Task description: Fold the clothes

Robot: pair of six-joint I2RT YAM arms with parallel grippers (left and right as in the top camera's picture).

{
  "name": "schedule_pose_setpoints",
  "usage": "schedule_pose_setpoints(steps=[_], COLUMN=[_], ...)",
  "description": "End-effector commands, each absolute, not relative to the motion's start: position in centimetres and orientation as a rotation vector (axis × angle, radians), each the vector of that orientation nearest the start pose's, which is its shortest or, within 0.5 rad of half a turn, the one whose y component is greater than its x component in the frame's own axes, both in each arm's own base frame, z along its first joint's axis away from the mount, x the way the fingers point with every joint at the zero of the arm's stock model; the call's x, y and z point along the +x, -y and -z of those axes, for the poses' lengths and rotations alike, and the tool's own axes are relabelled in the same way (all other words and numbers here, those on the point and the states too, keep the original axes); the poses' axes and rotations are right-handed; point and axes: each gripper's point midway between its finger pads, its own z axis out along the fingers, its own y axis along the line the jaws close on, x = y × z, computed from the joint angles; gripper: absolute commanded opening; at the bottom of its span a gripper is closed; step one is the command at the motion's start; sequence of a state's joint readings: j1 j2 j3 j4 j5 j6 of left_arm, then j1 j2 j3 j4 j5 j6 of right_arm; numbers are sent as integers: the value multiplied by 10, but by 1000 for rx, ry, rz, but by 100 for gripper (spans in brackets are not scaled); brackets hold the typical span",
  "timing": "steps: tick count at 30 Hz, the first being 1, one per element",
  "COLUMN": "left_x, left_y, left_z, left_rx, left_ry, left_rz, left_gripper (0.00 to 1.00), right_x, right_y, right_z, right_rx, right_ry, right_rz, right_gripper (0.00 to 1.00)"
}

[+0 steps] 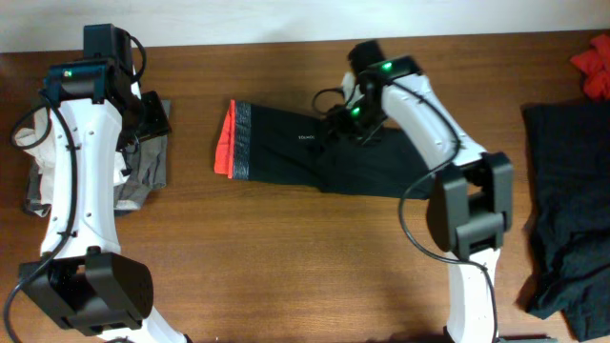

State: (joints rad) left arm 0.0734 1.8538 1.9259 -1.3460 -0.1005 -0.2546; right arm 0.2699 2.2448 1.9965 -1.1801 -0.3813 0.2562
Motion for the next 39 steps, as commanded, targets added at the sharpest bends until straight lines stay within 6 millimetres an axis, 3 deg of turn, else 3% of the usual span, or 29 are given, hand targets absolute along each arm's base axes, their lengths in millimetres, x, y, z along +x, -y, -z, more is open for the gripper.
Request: schedule_pose_setpoints(steps=[1,3,6,8,14,19,22,27,31,35,39], left_x=[402,402,402,402,402,402,402,402,403,403,403], left_y=[-46,-46,-46,-46,-46,-46,-46,-46,-46,-46,-46], left_z=[-217,-217,-217,-217,-217,-217,-217,-217,-217,-217,-217], left_rx=[-501,-501,-501,-501,-501,-501,-501,-501,-501,-501,-501], left_ry=[-2772,-2772,-2773,-2773,-2773,-2773,-2772,-2772,-2769,-2769,-2769], left_rz=[-83,-83,-83,-83,-83,-83,-83,-83,-82,-82,-82], left_gripper=[57,57,57,57,57,57,57,57,57,57,57], right_x=[439,435,432,433,420,409,395,375,381,406,422], right_y=[-187,-188,-194,-201,-217,-208,-211,-212,-221,-215,-190], right_z=[-120,-113,-99,-89,-57,-15,5,22,1,-51,-107], right_rx=[-80,-78,-94,-115,-177,-155,-146,-167,-176,-151,-133], right_ry=[-2971,-2992,-3013,-3011,-3029,-3068,-3089,-3139,-3104,-3021,-2958], right_rz=[-704,-702,-700,-702,-691,-498,-510,-499,-604,-654,-640], right_gripper=[65,55,14,4,4,5,6,6,8,19,27])
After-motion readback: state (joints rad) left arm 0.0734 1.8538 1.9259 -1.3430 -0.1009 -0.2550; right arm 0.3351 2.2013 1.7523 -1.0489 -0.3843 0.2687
